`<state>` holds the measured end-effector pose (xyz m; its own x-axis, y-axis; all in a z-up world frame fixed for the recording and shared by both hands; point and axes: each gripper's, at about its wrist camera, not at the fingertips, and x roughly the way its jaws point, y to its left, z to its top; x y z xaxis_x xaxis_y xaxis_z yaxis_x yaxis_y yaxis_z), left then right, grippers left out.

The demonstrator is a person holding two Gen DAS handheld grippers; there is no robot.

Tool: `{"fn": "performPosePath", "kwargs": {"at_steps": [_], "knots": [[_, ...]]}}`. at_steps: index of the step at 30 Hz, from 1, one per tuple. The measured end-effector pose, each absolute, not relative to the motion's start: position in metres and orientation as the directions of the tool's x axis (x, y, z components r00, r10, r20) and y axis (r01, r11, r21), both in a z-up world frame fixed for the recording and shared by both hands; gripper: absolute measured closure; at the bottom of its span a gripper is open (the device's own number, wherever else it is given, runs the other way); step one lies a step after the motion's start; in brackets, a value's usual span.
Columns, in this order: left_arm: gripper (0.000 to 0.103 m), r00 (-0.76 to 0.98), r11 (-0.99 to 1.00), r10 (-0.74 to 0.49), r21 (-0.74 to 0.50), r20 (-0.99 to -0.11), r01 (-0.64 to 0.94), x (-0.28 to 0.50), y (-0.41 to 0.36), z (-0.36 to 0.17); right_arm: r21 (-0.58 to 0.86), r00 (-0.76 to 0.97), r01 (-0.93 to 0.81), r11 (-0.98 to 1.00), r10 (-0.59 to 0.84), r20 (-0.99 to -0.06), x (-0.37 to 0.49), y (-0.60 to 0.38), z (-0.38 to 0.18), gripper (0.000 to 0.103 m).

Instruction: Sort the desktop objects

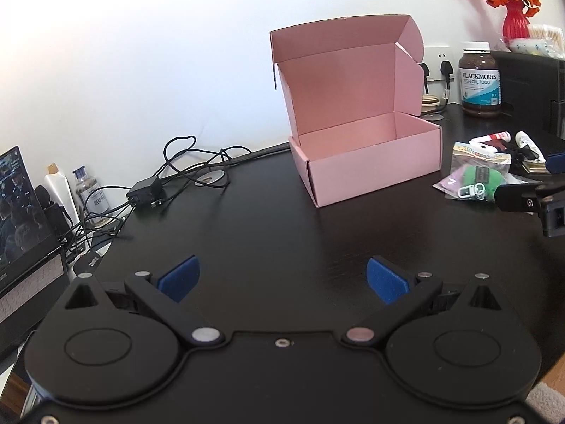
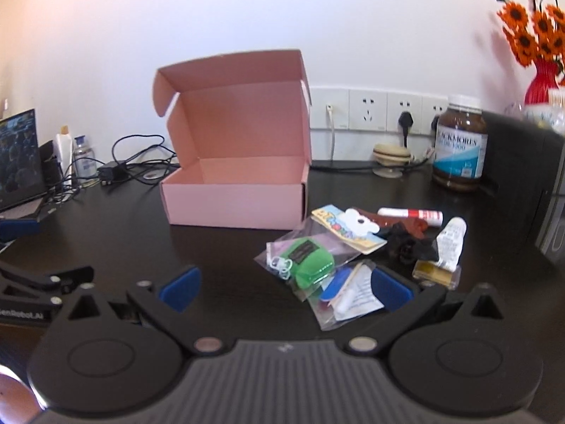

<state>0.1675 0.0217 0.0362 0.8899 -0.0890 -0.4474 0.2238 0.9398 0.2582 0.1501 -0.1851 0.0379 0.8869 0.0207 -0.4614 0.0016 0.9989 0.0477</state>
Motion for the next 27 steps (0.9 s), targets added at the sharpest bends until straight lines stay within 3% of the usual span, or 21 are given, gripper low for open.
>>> {"fn": "performPosePath", "kwargs": {"at_steps": [8,13,19,27], "knots": [[0.000,0.905,0.930,-0.117,0.274,-0.410,0.244,0.177,0.015,0.035,0.015,0.905,0.010,1.000,-0.003,-0.426,0.162,-0.180,0.038,0.001],[0.000,0.881,0.929,-0.148,0.242,-0.450,0.280,0.186,0.016,0.037,0.034,0.907,0.022,0.999,-0.005,-0.420,0.173,-0.179,0.039,0.001],[0.000,0.888,0.921,-0.141,0.270,-0.438,0.280,0.195,0.015,0.044,0.069,0.903,0.025,0.997,0.007,-0.430,0.180,-0.183,0.041,0.001],[0.000,0.906,0.905,-0.159,0.309,-0.392,0.293,0.214,0.013,0.048,-0.025,0.931,0.025,0.999,-0.032,-0.362,0.197,-0.182,0.044,0.001]]}}
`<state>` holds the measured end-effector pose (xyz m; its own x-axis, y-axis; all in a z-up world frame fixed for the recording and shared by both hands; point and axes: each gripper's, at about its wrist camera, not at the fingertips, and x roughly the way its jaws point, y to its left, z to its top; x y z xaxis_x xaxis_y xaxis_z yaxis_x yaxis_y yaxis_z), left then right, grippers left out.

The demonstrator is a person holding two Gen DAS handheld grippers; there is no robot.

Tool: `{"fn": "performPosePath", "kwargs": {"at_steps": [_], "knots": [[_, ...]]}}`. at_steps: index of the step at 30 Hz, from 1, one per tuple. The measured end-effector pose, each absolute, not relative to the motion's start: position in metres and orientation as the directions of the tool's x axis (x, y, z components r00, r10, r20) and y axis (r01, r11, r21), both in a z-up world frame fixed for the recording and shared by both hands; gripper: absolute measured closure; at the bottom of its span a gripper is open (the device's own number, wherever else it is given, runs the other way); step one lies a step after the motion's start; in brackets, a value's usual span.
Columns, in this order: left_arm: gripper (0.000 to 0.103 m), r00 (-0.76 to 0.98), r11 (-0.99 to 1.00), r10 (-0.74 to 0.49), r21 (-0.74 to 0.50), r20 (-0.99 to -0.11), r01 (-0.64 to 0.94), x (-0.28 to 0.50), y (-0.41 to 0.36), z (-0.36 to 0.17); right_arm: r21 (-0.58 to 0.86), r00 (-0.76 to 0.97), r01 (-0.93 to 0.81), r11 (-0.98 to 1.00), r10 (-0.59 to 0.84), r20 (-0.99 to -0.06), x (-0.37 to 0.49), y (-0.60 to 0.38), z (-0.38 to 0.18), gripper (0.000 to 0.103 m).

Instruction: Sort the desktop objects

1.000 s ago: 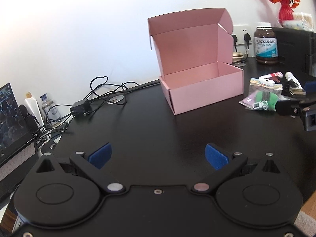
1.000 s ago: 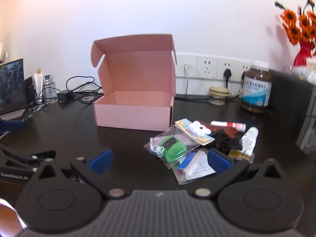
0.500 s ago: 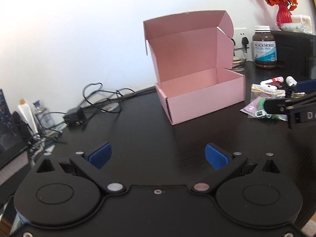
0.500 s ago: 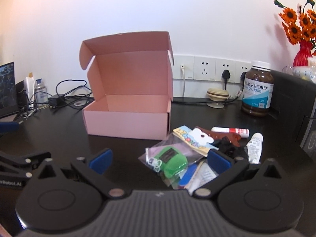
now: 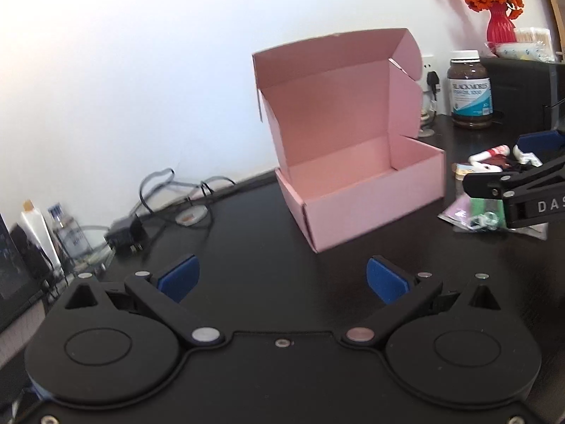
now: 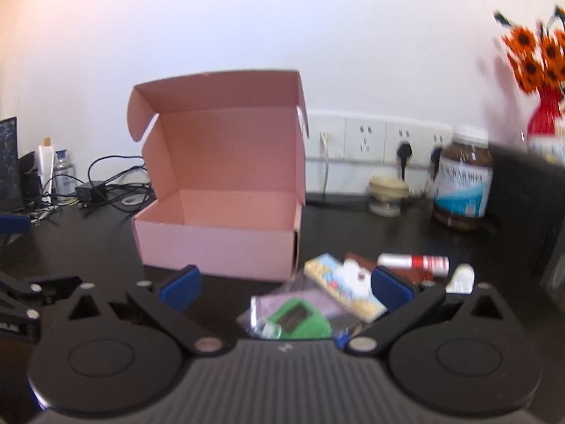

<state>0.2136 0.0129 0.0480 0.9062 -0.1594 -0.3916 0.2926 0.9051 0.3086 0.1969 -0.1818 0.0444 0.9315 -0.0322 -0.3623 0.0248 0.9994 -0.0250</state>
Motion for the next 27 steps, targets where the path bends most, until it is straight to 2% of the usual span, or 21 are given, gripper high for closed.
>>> {"fn": "performPosePath", "kwargs": {"at_steps": [13,19,24,27], "knots": [[0.000,0.948,0.879,-0.197,0.383,-0.249,0.284,0.246,0.000,0.060,0.068,0.933,0.027,0.997,-0.001,-0.361,0.212,-0.198,0.041,0.001],[0.000,0.947,0.911,-0.213,0.302,-0.242,0.282,0.263,0.008,0.059,0.104,0.931,0.065,0.992,-0.023,-0.363,0.212,-0.205,0.040,0.001],[0.000,0.935,0.914,-0.222,0.275,-0.278,0.298,0.273,0.014,0.049,0.094,0.926,0.063,0.994,-0.023,-0.376,0.214,-0.202,0.040,0.001],[0.000,0.937,0.919,-0.226,0.260,-0.266,0.296,0.273,0.021,0.048,0.098,0.925,0.075,0.992,-0.033,-0.379,0.215,-0.203,0.040,0.001]]}}
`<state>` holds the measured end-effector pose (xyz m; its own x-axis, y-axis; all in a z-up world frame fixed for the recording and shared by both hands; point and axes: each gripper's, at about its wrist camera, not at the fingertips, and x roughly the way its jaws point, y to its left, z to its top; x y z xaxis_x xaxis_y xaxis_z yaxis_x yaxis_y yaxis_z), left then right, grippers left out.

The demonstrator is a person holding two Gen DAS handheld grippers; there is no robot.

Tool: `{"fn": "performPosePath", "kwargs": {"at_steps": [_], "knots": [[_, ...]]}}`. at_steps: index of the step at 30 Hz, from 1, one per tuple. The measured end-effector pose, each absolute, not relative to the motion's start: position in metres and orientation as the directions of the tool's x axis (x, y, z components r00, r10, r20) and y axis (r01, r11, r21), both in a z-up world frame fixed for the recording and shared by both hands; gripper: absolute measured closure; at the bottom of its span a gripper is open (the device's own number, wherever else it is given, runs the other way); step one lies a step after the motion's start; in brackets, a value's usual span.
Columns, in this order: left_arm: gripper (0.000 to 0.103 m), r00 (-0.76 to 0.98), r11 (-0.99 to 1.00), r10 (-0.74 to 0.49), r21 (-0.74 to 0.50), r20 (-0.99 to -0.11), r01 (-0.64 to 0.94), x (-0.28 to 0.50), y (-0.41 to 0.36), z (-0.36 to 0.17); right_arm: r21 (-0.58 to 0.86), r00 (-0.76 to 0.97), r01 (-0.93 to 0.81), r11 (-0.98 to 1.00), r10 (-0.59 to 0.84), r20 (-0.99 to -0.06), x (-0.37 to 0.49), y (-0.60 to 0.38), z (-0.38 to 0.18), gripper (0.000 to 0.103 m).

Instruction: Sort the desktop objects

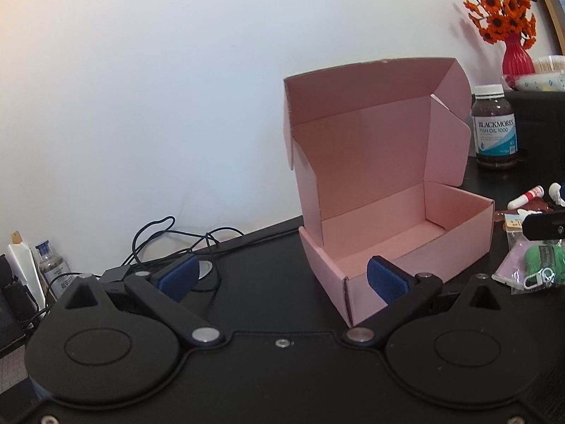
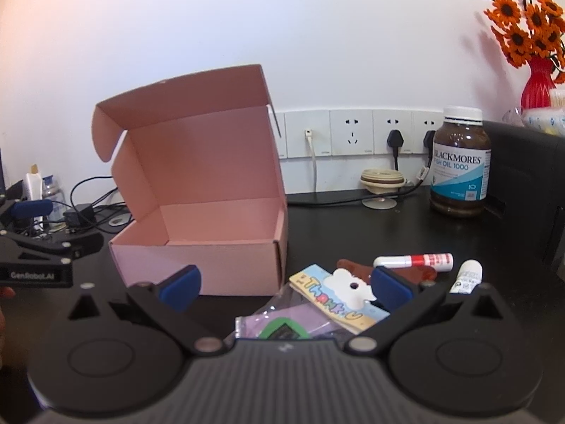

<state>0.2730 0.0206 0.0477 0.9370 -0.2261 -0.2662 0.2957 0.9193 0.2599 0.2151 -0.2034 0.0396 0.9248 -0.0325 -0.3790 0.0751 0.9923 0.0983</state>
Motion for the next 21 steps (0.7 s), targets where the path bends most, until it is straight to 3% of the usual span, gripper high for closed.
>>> {"fn": "performPosePath", "kwargs": {"at_steps": [5,13,21], "knots": [[0.000,0.920,0.934,-0.240,0.183,-0.309,0.305,0.281,0.031,0.048,0.089,0.919,0.079,0.993,-0.038,-0.393,0.217,-0.202,0.039,0.001],[0.000,0.935,0.946,-0.187,0.201,-0.301,0.253,0.285,0.039,0.049,0.010,0.906,0.029,1.000,-0.022,-0.422,0.223,-0.186,0.042,0.001],[0.000,0.930,0.962,-0.157,0.162,-0.333,0.221,0.295,0.046,0.047,-0.023,0.902,-0.059,0.998,0.043,-0.430,0.247,-0.167,0.080,0.001]]}}
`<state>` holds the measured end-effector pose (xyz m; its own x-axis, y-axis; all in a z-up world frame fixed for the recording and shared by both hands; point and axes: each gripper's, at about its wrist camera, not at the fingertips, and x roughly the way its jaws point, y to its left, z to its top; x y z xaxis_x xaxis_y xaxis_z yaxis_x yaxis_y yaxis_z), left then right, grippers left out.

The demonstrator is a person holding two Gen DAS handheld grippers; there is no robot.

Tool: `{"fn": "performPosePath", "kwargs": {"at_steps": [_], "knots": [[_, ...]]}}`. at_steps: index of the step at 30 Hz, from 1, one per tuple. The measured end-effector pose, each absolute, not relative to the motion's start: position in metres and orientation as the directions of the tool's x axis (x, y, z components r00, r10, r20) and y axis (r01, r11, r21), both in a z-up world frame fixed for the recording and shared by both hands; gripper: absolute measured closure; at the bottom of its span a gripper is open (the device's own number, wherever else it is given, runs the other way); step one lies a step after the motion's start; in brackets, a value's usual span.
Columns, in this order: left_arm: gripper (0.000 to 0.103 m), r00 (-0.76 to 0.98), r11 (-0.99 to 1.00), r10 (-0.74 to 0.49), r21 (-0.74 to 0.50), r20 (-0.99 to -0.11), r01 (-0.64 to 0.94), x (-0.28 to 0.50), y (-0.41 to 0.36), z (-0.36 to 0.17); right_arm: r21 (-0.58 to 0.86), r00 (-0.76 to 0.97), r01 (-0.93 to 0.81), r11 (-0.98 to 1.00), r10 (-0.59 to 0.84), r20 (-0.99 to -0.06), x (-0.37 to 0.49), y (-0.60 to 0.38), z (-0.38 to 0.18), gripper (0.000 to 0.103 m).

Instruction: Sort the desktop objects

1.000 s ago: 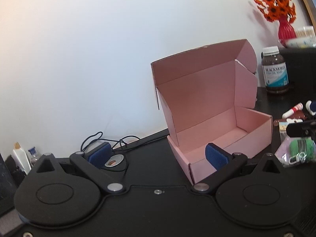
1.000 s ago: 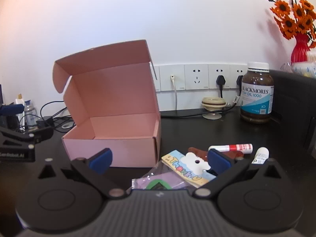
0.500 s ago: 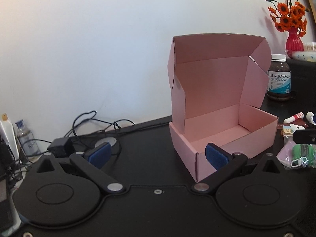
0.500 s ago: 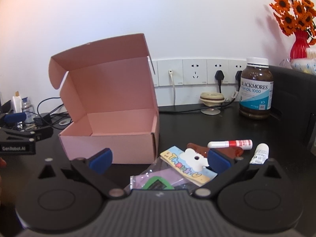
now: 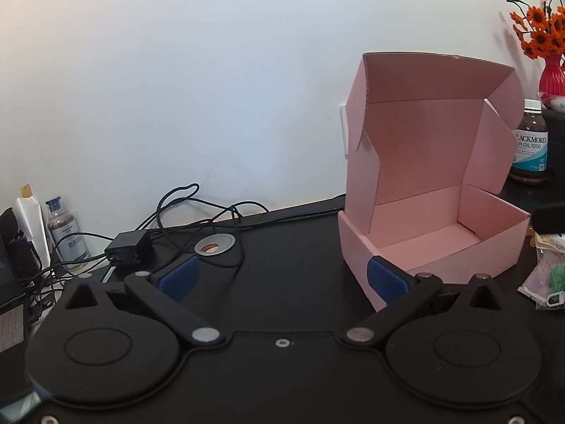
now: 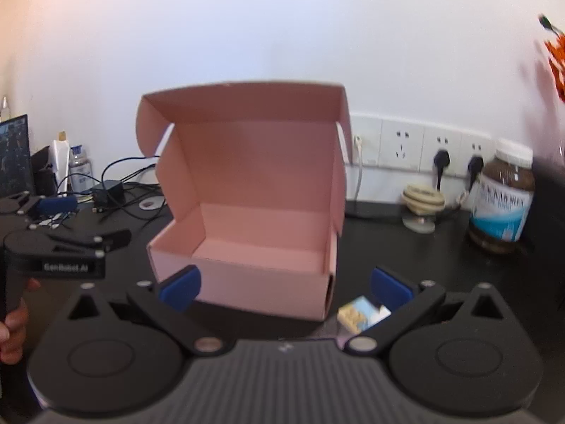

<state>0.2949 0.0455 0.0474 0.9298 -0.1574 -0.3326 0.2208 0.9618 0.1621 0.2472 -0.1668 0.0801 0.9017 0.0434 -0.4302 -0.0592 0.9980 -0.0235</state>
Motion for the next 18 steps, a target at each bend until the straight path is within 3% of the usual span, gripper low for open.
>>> {"fn": "performPosePath", "kwargs": {"at_steps": [7,18], "knots": [[0.000,0.931,0.962,-0.142,0.176,-0.337,0.210,0.297,0.043,0.047,-0.118,0.904,-0.014,0.993,-0.038,-0.427,0.286,-0.155,0.075,0.001],[0.000,0.922,0.961,-0.169,0.150,-0.349,0.233,0.295,0.043,0.049,-0.016,0.857,0.020,1.000,-0.026,-0.514,0.323,-0.156,0.052,0.001]]}}
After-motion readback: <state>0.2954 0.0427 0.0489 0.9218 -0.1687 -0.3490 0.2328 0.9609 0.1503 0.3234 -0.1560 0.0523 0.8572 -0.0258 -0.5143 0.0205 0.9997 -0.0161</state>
